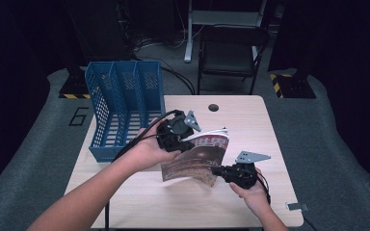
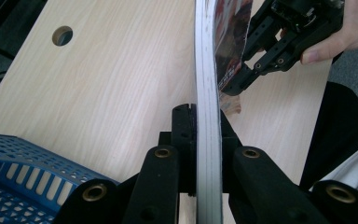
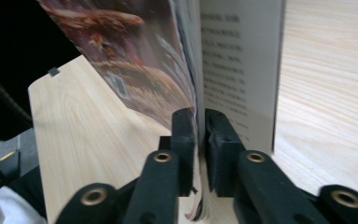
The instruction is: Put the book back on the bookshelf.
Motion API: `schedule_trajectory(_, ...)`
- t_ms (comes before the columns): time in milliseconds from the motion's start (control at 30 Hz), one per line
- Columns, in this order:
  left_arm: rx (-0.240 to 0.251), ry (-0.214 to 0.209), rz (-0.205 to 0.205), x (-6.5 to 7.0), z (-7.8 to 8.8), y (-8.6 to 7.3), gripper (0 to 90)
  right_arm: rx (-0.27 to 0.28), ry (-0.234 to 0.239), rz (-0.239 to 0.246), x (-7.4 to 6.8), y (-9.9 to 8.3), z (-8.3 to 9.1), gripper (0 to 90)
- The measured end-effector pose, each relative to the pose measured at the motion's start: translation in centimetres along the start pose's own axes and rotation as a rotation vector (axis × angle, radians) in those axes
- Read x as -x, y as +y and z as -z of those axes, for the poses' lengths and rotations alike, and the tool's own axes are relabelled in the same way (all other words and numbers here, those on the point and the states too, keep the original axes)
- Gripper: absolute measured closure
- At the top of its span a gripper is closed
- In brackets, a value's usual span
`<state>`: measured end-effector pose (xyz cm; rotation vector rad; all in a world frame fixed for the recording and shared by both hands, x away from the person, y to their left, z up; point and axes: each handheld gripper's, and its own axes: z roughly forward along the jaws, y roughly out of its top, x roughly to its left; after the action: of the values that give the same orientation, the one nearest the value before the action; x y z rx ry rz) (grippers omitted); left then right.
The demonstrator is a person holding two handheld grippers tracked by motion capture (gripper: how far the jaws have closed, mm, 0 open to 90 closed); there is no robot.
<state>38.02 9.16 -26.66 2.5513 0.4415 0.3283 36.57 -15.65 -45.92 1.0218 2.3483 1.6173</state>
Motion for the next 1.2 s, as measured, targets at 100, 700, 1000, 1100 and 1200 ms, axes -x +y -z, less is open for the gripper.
schedule_trajectory(100, 0.013, 0.003, 0.007, -0.3, 0.8, 0.4, 84.3, 0.001, -0.044, -0.02, 0.3, -0.1, 0.2, 68.4)
schedule_trajectory(700, 0.051, 0.055, 0.059, -2.0, 5.2, 1.8, 84.3, -0.024, -0.12, -0.013, 1.2, -0.6, 0.2, 56.1)
schedule_trajectory(1000, 0.044, 0.068, 0.056, -2.0, 6.3, 2.6, 84.3, -0.053, -0.126, -0.012, 1.1, -0.9, -0.2, 56.2)
schedule_trajectory(1100, 0.053, 0.063, 0.07, -2.1, 6.6, 2.7, 84.3, -0.051, -0.126, -0.012, 1.1, -1.0, -0.2, 56.4)
schedule_trajectory(1200, 0.05, 0.059, 0.072, -2.2, 6.5, 2.6, 84.3, -0.062, -0.123, -0.012, 1.0, -1.1, -0.4, 56.8)
